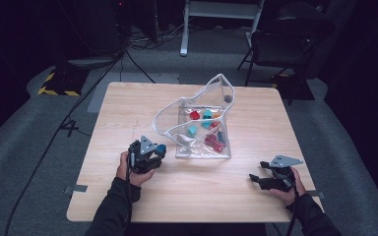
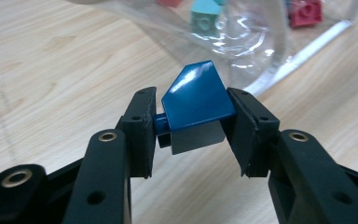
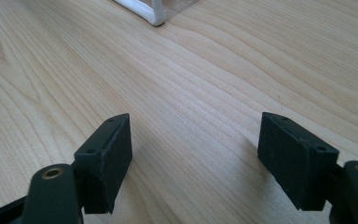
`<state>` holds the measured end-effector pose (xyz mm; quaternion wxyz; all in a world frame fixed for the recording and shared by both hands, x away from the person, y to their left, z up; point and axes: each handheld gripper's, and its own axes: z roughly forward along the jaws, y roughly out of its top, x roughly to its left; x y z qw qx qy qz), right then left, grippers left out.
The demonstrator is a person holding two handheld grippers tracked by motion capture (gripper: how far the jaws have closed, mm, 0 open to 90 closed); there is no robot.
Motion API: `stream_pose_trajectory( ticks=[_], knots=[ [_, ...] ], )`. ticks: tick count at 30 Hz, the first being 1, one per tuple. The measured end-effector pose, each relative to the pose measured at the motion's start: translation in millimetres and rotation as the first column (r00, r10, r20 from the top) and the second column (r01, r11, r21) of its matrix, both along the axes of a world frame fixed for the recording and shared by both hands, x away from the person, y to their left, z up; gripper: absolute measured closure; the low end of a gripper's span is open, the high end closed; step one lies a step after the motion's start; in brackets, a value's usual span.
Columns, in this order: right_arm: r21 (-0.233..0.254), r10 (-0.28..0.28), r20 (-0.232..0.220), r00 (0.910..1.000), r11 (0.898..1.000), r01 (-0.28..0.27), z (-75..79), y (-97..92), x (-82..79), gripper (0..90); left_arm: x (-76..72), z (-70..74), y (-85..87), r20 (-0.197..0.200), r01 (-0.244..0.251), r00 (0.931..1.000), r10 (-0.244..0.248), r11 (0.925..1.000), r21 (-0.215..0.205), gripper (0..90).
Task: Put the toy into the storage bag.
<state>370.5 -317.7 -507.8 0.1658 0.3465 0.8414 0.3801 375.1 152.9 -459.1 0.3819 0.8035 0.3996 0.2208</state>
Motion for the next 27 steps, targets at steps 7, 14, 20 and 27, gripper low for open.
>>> stream_pose_trajectory(
  ticks=[7, 14, 20, 27],
  knots=[
    [0.0, 0.0, 0.0, 1.0, 1.0, 0.0, 0.0, 0.0, 0.0, 26.5, 9.2, 8.9, 15.7, 0.007, -0.033, 0.9994, 0.033, 0.9994, -0.004, 55.5],
    [0.0, 0.0, 0.0, 1.0, 1.0, 0.0, 0.0, 0.0, 0.0, 26.5, 20.9, 29.1, 27.4, 0.033, -0.066, 0.9973, 0.066, 0.9978, -0.002, 55.5],
    [0.0, 0.0, 0.0, 1.0, 1.0, 0.0, 0.0, 0.0, -0.1, 26.5, 30.3, 48.2, 33.7, 0.055, -0.091, 0.9942, 0.092, 0.9956, -0.024, 55.6],
    [0.0, 0.0, 0.0, 1.0, 1.0, 0.0, 0.0, 0.0, -0.1, 26.5, 38.7, 69.8, 35.1, 0.082, -0.098, 0.9915, 0.101, 0.9943, -0.042, 55.5]
  ],
)
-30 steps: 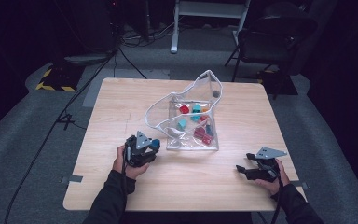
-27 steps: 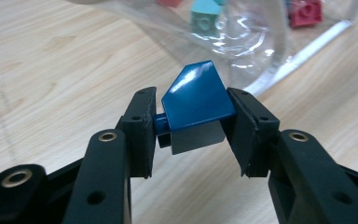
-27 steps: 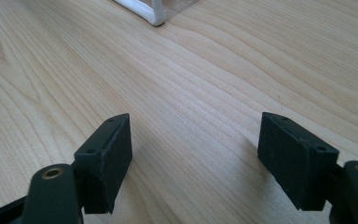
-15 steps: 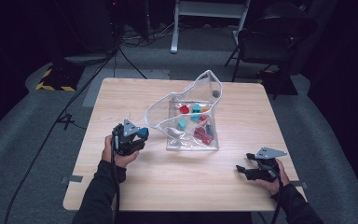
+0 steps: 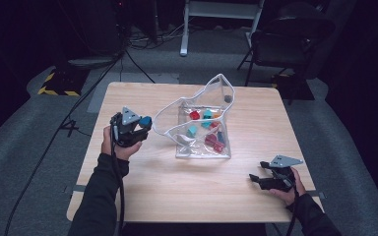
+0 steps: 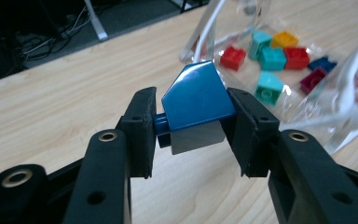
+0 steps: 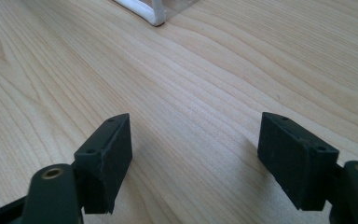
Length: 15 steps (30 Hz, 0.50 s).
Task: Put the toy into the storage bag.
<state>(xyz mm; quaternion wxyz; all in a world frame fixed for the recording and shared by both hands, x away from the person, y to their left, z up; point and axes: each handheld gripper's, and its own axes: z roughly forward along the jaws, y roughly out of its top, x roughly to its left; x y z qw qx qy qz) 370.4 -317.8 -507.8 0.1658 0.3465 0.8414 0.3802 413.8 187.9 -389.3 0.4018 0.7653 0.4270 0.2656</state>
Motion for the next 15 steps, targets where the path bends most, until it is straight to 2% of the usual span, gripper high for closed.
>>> stream_pose_trajectory(
  ticks=[3, 15],
  knots=[
    [0.0, 0.0, 0.0, 1.0, 1.0, 0.0, 0.0, 0.0, 0.0, 26.5, 3.5, 9.6, -2.1, 0.018, 0.003, 0.9998, -0.003, 0.9999, -0.013, 55.6],
    [0.001, 0.0, 0.0, 1.0, 1.0, 0.0, 0.0, 0.0, -0.1, 26.5, 18.1, 38.6, -28.4, 0.054, 0.064, 0.9966, -0.063, 0.998, -0.003, 55.5]
  ],
)
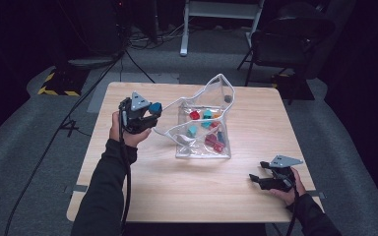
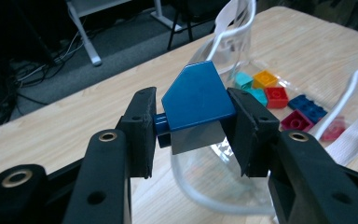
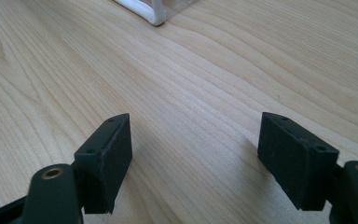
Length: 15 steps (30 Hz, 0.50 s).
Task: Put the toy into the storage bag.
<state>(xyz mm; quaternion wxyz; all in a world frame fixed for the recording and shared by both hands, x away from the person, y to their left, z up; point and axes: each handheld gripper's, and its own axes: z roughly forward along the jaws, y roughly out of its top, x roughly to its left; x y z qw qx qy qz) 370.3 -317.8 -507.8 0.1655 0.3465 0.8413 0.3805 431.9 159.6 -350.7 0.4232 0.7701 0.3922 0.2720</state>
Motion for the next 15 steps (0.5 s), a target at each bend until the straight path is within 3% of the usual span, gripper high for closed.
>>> stream_pose_trajectory(
  ticks=[2, 8, 12, 15],
  knots=[
    [0.0, 0.0, 0.0, 1.0, 1.0, 0.0, 0.0, 0.0, 0.0, 26.5, 1.7, 4.8, -5.6, 0.007, 0.009, 0.9999, -0.009, 0.9999, 0.01, 55.5],
    [0.0, 0.0, 0.0, 1.0, 1.0, 0.0, 0.0, -0.1, -0.1, 26.5, 9.9, 17.3, -24.7, 0.016, 0.046, 0.9988, -0.046, 0.9988, -0.015, 55.5],
    [0.0, 0.0, 0.0, 1.0, 1.0, 0.0, 0.0, -0.1, -0.2, 26.5, 14.9, 18.8, -40.4, 0.01, 0.064, 0.9979, -0.064, 0.9977, -0.021, 55.5],
    [0.0, 0.0, 0.0, 1.0, 1.0, 0.0, 0.0, -0.1, -0.2, 26.5, 18.1, 17.3, -54.0, 0.006, 0.08, 0.9968, -0.08, 0.9968, 0.0, 55.5]
  ],
)
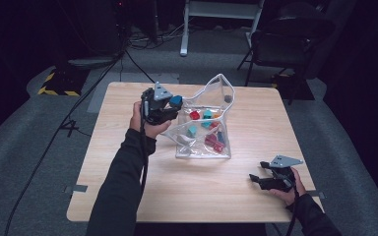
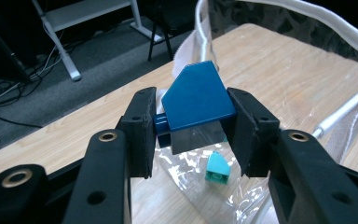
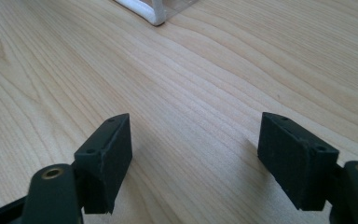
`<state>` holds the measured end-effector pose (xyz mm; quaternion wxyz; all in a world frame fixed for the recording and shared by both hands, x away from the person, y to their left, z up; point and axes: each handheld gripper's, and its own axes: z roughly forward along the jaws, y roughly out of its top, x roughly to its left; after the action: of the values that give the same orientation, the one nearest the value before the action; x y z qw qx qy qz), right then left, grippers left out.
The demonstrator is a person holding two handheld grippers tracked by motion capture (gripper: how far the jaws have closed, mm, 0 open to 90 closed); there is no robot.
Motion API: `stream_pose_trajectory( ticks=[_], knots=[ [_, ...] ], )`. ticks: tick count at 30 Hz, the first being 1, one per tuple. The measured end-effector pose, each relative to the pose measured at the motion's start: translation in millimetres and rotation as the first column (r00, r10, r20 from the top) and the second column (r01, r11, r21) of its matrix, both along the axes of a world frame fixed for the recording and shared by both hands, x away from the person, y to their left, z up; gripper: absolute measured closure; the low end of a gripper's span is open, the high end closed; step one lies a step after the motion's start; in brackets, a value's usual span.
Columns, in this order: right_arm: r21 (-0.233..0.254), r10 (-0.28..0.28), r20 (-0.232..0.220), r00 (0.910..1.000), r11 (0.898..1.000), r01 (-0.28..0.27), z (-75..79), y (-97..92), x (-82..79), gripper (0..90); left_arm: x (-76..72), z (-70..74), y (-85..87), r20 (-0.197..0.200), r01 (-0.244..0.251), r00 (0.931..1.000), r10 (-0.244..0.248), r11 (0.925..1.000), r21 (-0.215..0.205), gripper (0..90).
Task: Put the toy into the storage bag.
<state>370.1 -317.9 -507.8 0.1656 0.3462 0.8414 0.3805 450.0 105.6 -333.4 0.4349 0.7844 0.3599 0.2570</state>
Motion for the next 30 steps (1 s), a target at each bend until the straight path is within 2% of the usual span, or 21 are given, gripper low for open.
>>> stream_pose_trajectory(
  ticks=[3, 9, 12, 15, 17, 20, 23, 30],
  knots=[
    [0.0, 0.0, 0.0, 1.0, 1.0, 0.0, 0.0, 0.0, 0.0, 26.5, 3.2, -0.6, -12.0, -0.008, 0.017, 0.9998, -0.017, 0.9998, -0.007, 55.5],
    [0.0, 0.0, 0.0, 1.0, 1.0, 0.0, 0.0, 0.0, 0.0, 26.5, 8.8, -0.4, -27.3, -0.014, 0.028, 0.9995, -0.028, 0.9995, 0.016, 55.5],
    [0.0, 0.0, 0.0, 1.0, 1.0, 0.0, 0.0, 0.0, 0.0, 26.5, 11.2, -2.2, -33.8, -0.02, 0.031, 0.9993, -0.03, 0.9989, 0.034, 55.5],
    [0.0, 0.002, 0.0, 1.0, 1.0, -0.002, 0.0, 0.0, -0.1, 26.2, 13.8, -4.1, -38.0, -0.028, 0.034, 0.9991, -0.033, 0.9988, 0.035, 55.4],
    [0.0, 0.003, 0.0, 1.0, 1.0, -0.003, 0.0, 0.0, -0.3, 26.2, 14.7, -5.6, -42.0, -0.033, 0.019, 0.9993, -0.018, 0.9991, 0.037, 55.2],
    [0.0, 0.003, 0.0, 1.0, 1.0, -0.003, 0.0, 0.0, -0.2, 26.2, 15.6, -6.4, -44.3, -0.033, 0.015, 0.9993, -0.014, 0.9991, 0.039, 52.8],
    [0.0, 0.003, 0.0, 1.0, 1.0, -0.003, 0.0, 0.0, -0.2, 26.2, 17.0, -7.1, -46.4, -0.04, 0.005, 0.9992, -0.003, 0.9992, 0.04, 46.5],
    [0.0, 0.006, -0.002, 1.0, 1.0, -0.006, 0.0, -0.2, -0.5, 26.2, 15.5, -4.6, -40.3, -0.039, -0.01, 0.9992, 0.011, 0.9997, 0.021, 43.0]
  ],
)
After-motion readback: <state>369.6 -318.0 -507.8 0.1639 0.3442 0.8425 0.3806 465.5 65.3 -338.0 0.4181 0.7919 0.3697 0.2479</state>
